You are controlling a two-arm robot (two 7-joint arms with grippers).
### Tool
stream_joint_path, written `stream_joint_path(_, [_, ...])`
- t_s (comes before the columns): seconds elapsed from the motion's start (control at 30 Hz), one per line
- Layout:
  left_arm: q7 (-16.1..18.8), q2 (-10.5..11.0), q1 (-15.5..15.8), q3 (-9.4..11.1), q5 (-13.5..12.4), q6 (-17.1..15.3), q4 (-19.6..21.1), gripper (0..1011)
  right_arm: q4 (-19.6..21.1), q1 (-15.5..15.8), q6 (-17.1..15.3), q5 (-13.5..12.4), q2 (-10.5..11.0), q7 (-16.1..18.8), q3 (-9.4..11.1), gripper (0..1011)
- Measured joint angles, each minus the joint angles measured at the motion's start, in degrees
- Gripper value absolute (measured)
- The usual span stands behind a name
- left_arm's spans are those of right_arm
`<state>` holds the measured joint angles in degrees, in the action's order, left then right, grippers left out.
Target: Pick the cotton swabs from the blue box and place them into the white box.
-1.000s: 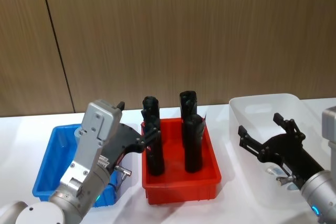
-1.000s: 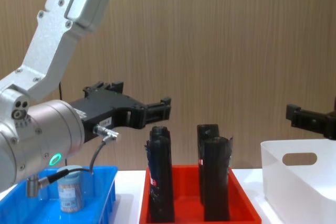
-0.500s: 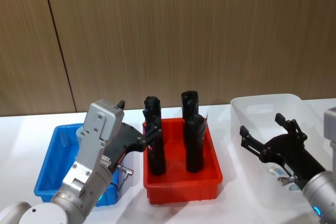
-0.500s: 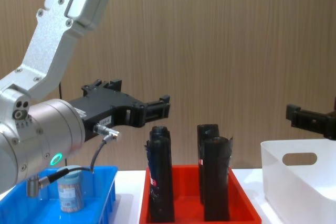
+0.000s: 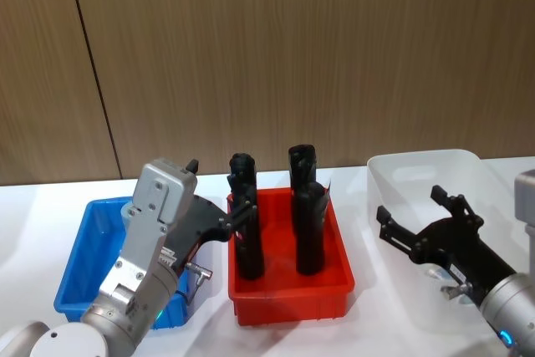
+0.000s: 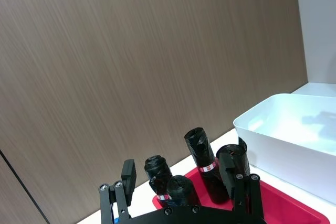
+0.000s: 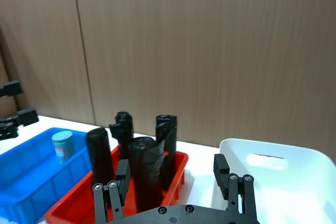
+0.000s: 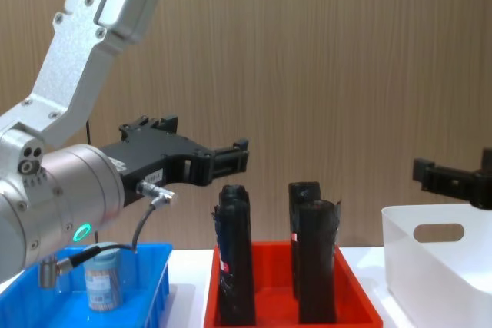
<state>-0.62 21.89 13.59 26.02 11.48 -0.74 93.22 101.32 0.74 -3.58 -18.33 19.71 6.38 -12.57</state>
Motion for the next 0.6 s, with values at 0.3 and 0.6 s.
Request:
stream_joint_path(0.3, [-0.01, 0.0, 0.0, 0.0, 0.01, -0.03, -0.04, 1004, 0.01, -0.93, -3.6, -1.87, 0.7, 5.03, 0.24, 1001])
stream_joint_path(0.6, [-0.01, 0.0, 0.0, 0.0, 0.01, -0.06, -0.05, 1004, -1.77, -3.07, -7.06, -2.18, 0.57, 9.77, 0.0, 1002])
